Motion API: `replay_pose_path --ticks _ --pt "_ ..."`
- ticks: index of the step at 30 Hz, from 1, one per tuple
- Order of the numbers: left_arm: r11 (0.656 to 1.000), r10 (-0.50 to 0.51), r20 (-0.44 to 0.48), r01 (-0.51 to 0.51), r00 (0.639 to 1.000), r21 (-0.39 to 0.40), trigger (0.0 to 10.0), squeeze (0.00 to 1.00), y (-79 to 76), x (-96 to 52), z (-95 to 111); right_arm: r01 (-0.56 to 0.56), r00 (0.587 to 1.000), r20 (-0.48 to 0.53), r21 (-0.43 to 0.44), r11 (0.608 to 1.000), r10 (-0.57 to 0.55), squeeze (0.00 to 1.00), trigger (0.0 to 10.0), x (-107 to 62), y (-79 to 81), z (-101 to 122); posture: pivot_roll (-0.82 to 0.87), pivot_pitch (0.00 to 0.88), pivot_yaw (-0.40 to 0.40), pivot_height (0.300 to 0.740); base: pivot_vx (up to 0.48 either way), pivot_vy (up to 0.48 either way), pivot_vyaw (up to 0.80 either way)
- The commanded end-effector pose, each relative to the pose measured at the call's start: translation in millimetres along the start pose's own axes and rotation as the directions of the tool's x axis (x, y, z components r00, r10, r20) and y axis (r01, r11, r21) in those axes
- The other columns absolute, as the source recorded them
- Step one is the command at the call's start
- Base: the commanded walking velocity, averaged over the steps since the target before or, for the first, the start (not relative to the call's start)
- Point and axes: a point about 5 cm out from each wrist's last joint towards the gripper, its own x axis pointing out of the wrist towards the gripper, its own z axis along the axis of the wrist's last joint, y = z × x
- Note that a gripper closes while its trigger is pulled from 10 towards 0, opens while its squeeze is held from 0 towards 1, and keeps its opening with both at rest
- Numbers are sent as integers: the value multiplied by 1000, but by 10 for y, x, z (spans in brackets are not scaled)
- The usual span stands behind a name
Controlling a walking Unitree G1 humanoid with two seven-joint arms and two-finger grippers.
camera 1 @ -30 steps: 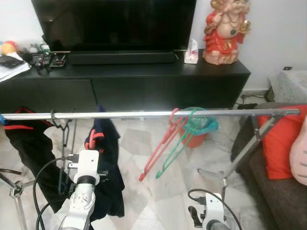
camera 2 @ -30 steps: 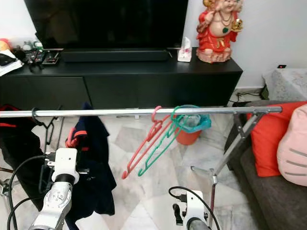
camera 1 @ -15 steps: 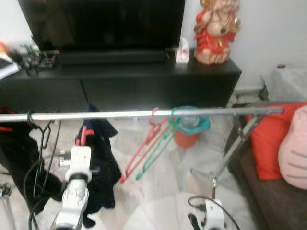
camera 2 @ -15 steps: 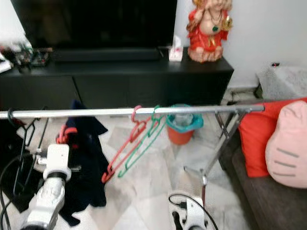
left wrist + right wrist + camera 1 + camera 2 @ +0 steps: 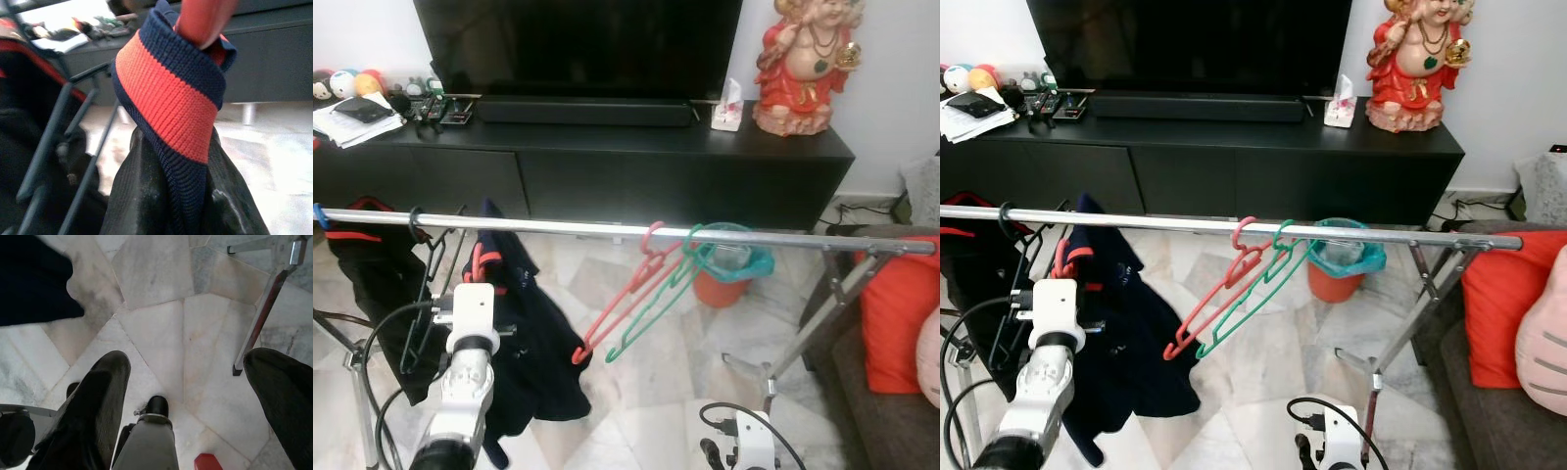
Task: Hang hanger
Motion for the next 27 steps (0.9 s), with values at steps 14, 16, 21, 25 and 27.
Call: replay_pose_path --ticks 14,16,21,25,27 --pt "970 -239 -38 240 970 23 10000 0 -253 254 144 -1 1000 -1 9 1000 1 0 10000 -7 6 -25 -46 0 -7 740 0 0 0" --pt "970 -241 -36 241 970 22 10000 0 -272 278 172 -5 1000 3 8 1000 5 0 10000 1 51 -9 -46 0 -7 740 0 0 0" --pt "971 -236 -49 237 971 18 10000 0 -325 359 243 -17 1000 5 5 1000 17 0 10000 9 191 -11 -48 0 -10 740 0 0 0" --pt "977 -215 -50 215 975 2 10000 0 -362 419 317 -22 1000 3 4 1000 22 0 10000 6 225 -26 -48 0 -10 740 0 0 0" --pt "978 -208 -52 208 977 -3 10000 0 -373 437 338 -19 1000 3 4 1000 19 0 10000 9 191 -14 -48 0 -10 740 0 0 0"
